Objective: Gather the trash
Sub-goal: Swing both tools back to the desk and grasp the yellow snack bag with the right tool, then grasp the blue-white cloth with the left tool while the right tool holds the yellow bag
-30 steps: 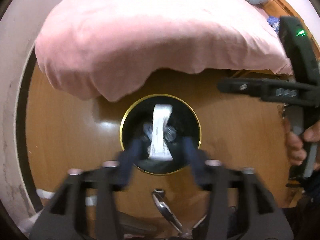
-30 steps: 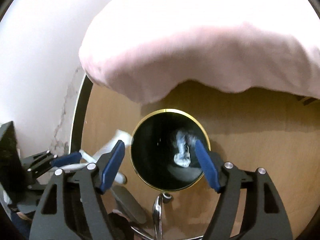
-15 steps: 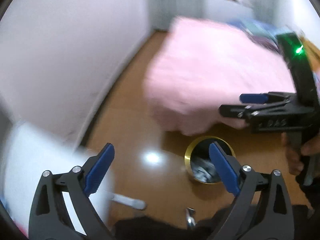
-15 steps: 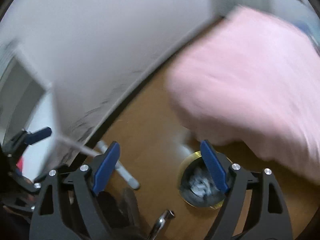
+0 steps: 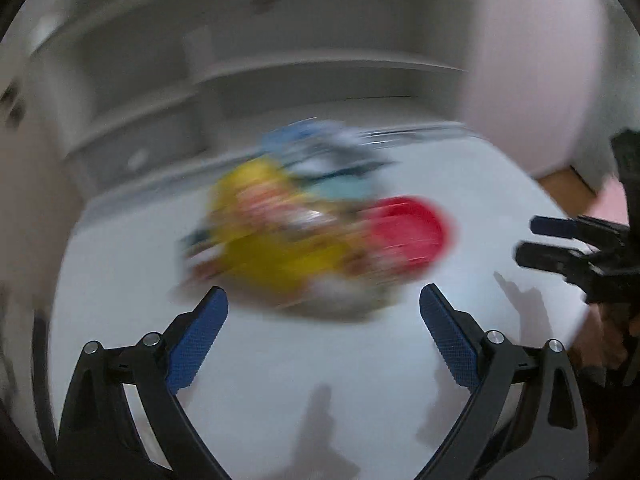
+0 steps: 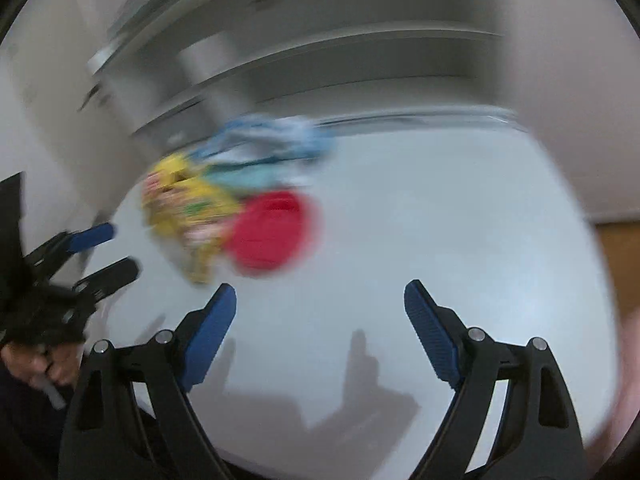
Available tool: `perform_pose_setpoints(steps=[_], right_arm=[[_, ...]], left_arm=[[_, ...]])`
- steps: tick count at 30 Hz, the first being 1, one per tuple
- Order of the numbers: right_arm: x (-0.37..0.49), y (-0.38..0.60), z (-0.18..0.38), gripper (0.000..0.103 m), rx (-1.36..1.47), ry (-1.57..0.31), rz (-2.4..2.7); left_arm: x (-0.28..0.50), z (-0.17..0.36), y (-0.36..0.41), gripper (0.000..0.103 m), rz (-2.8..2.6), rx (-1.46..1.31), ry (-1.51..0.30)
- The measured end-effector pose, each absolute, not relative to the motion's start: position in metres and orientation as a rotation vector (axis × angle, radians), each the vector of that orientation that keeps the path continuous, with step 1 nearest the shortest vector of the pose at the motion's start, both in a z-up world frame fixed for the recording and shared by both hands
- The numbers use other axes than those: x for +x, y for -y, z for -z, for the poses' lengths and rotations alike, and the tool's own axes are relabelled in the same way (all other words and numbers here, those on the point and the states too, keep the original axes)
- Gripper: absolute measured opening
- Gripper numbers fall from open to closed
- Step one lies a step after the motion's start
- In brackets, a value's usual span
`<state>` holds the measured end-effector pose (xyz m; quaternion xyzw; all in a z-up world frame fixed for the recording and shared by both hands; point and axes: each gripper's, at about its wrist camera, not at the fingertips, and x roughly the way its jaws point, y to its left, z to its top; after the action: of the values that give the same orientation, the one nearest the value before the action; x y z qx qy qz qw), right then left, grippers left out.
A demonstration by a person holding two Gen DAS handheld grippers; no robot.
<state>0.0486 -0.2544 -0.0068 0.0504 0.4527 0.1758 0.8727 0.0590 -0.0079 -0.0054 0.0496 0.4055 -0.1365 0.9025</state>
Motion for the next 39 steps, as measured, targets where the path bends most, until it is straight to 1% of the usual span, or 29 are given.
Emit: perform_pose_setpoints(steps=[3,6,13,15,16,17,20,28,34,39], right_arm=[[0.071,0.210,0.006,0.087,0.003,-0.967,-0.456],[0.102,0.168,0.014,0.088,-0.069,-0.992,-0.500],[0.134,0.120,0.032,0.088,-0.171,-1.062,-0.547],[0.134,0.113,0.034,0.081,-0.206,-1.050,-0.541],[0.132,0.113,0.030,0.071,-0.189,-1.038,-0.550],[0.130,0.116,0.025,0.062,-0.177,-1.027,-0.552],[0.122,0.128,0.005,0.056,-0.123,-0.975,-0.556],[0.094,0.207,-0.037,0.058,0.137,-0.926,-0.533],[0.072,0.243,-0.038,0.060,0.215,-0.920,-0.497],[0.070,0.260,-0.036,0.060,0.372,-0.923,-0.578]], left_arm=[[0.067,0.016,-0.038,0.094,0.204,0.058,-0.861],[0.070,0.020,-0.069,0.094,0.169,0.035,-0.874],[0.066,0.021,-0.082,0.094,0.206,0.091,-0.852],[0.068,0.021,-0.083,0.094,0.222,0.099,-0.852],[0.079,0.025,-0.077,0.094,0.227,0.102,-0.856],[0.084,0.024,-0.078,0.094,0.233,0.100,-0.855],[0.095,0.021,-0.079,0.094,0.261,0.067,-0.854],[0.131,0.020,-0.052,0.094,0.373,0.124,-0.834],[0.164,0.040,-0.032,0.093,0.376,0.189,-0.896],[0.146,0.008,-0.020,0.092,0.385,0.191,-0.822]])
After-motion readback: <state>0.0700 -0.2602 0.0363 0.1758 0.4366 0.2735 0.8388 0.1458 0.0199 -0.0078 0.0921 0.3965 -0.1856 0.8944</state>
